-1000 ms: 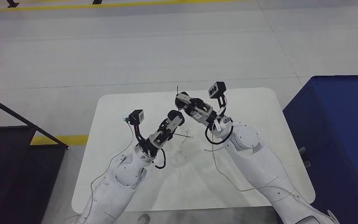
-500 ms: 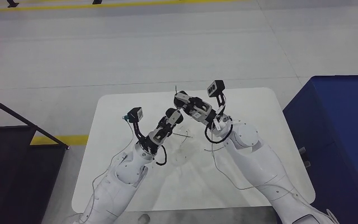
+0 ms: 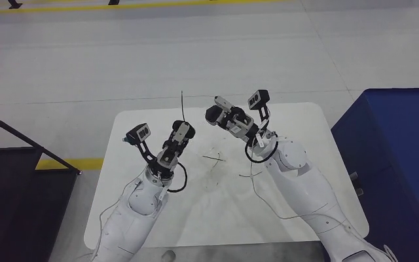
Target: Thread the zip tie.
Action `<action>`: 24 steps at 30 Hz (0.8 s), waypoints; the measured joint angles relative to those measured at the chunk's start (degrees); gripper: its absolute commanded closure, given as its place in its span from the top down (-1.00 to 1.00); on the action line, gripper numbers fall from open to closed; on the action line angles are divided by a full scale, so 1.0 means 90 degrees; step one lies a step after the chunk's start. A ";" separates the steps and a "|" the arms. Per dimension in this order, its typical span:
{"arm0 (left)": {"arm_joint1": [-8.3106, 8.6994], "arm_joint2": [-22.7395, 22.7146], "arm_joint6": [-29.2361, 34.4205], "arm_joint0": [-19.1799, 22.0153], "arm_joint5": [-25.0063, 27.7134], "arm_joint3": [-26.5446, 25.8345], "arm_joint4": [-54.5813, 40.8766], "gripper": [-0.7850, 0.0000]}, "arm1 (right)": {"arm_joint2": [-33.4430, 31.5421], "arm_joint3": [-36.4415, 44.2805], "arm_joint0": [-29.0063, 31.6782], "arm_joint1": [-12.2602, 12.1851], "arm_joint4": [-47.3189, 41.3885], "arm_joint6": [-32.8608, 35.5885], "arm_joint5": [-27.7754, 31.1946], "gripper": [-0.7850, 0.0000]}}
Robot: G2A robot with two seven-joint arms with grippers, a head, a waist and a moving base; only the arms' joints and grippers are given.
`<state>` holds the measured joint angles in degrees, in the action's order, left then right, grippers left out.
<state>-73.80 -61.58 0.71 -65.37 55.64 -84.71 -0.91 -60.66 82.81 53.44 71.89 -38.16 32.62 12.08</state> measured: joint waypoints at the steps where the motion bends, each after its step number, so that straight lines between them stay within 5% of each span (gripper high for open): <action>1: 0.0000 0.0003 0.0015 0.0004 -0.0122 0.0005 0.0028 -1.00 | 0.0002 0.0006 0.0005 0.0000 -0.0003 0.0002 -0.0004 1.00; 5: 0.0051 0.0133 0.0651 -0.0017 -0.0240 -0.0209 -0.0103 -1.00 | -0.0170 0.0071 0.0049 -0.0068 0.0213 0.0407 -0.0271 1.00; 10: 0.0330 -0.0085 0.3174 -0.0127 -0.1240 -0.0878 -0.2163 -1.00 | -0.0823 -0.0140 -0.0074 -0.0304 -0.0056 0.2218 -0.1796 1.00; 15: 0.0553 -0.0572 0.5550 -0.0309 -0.2209 -0.0904 -0.4599 -1.00 | -0.1349 -0.0002 -0.0032 -0.0444 -0.0213 0.2831 -0.2715 1.00; 24: 0.0542 -0.0477 0.5561 -0.0356 -0.2424 -0.1005 -0.4842 -1.00 | -0.1145 0.0154 0.0066 -0.0435 -0.0142 0.2880 -0.2755 1.00</action>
<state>-68.93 -65.87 50.76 -68.57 33.83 -93.76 -44.48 -70.97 84.20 54.04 67.97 -39.44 58.54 -12.72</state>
